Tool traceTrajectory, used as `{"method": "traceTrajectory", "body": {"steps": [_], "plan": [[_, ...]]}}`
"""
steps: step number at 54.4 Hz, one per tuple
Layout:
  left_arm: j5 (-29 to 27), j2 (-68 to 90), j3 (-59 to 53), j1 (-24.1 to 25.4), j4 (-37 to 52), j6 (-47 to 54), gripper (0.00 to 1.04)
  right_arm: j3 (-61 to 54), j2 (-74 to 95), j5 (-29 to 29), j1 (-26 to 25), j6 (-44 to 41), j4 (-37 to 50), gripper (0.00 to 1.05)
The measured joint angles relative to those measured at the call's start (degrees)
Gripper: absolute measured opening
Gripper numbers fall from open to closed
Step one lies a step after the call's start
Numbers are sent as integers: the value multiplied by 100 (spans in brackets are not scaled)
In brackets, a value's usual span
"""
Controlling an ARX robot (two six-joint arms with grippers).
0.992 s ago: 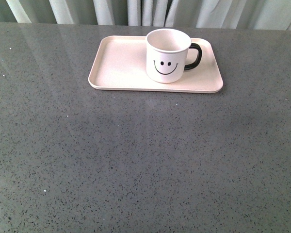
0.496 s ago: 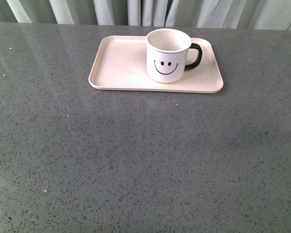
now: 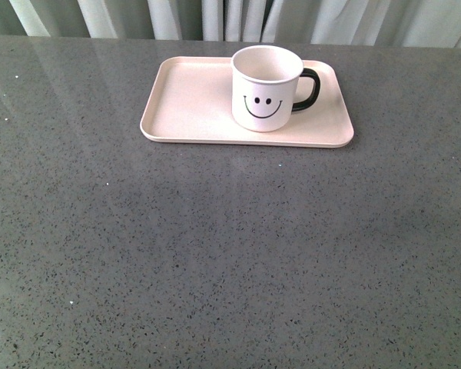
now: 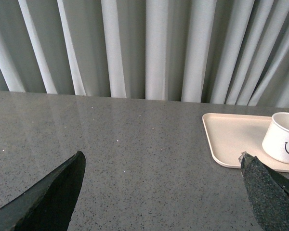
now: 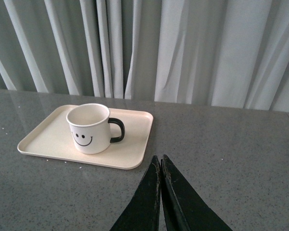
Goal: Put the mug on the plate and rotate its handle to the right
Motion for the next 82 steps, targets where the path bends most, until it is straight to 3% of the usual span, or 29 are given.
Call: {"method": "traceTrajectory", "body": {"steps": [44,50,62,67,82], "plan": [[0,0,0,0,0,0,96,0,-1591,0,0,0,-1569,2],[-2,0,0,0,0,0,96,0,-2326,4,0,0,-2472,2],[0,0,0,0,0,0,96,0,-2535,0,0,0,-2544,2],[-2,0,0,0,0,0,96,0,-2540,0,0,-2,-2546,12],[0,0,0,0,0,0,96,0,-2542,0,0,-2,-2549,59]]}}
